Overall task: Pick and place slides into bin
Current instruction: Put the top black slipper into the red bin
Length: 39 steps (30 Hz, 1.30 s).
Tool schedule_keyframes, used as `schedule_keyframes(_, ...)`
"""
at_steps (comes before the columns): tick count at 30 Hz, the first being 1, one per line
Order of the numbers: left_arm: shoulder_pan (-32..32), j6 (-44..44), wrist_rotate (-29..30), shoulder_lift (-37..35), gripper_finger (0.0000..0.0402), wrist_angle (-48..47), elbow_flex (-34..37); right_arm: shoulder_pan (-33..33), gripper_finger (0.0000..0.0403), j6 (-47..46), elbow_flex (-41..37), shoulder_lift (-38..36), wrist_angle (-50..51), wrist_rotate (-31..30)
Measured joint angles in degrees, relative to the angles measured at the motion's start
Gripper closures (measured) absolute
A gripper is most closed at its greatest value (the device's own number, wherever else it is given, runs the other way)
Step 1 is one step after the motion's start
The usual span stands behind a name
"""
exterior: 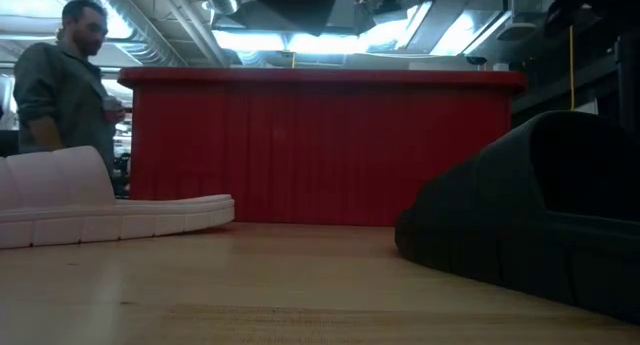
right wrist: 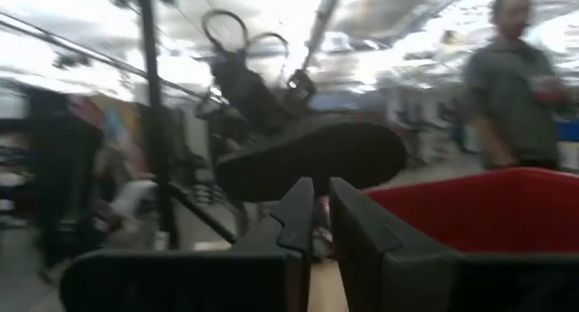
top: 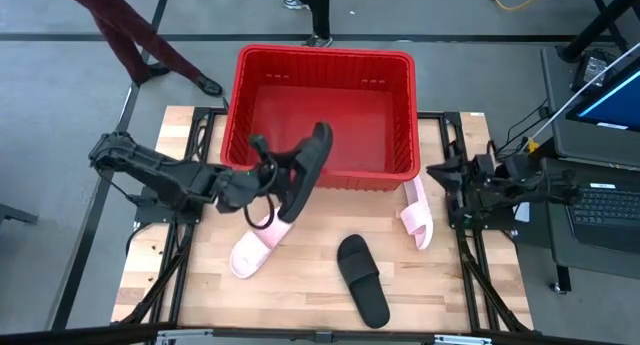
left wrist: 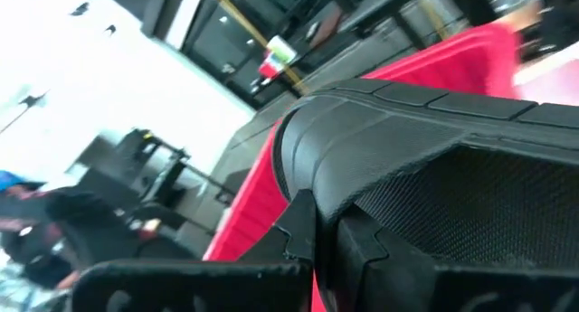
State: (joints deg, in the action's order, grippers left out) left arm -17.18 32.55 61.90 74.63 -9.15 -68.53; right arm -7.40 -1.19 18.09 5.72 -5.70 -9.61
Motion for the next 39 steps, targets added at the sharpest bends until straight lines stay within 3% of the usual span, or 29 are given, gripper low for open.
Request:
schedule_keyframes(7,4.1,4.5,3.0,0.0,0.0397,0.3,0.0,0.0,0.0361,6.7,12.4,12.5,6.3,-2.9)
schedule_keyframes(15,9.6,12.9,8.9,0.0,0.0397,1.9,0.0,0.0,0.0361,13.7,23.5,28.2,5.6,-3.0)
schedule_keyframes(22,13.8,18.6,2.9,0.0,0.0395,1.7,0.0,0.0,0.0361,13.7,32.1,40.2,5.7,-3.0)
schedule_keyframes(32,17.1,20.3,3.1,0.0,0.0397,1.7,0.0,0.2,0.0361,21.0,41.5,53.0,4.1,-3.0)
schedule_keyframes(39,18.5,18.3,2.2,0.0,0.0397,1.7,0.0,4.1,0.0361,20.8,47.2,62.6,0.0,-11.4)
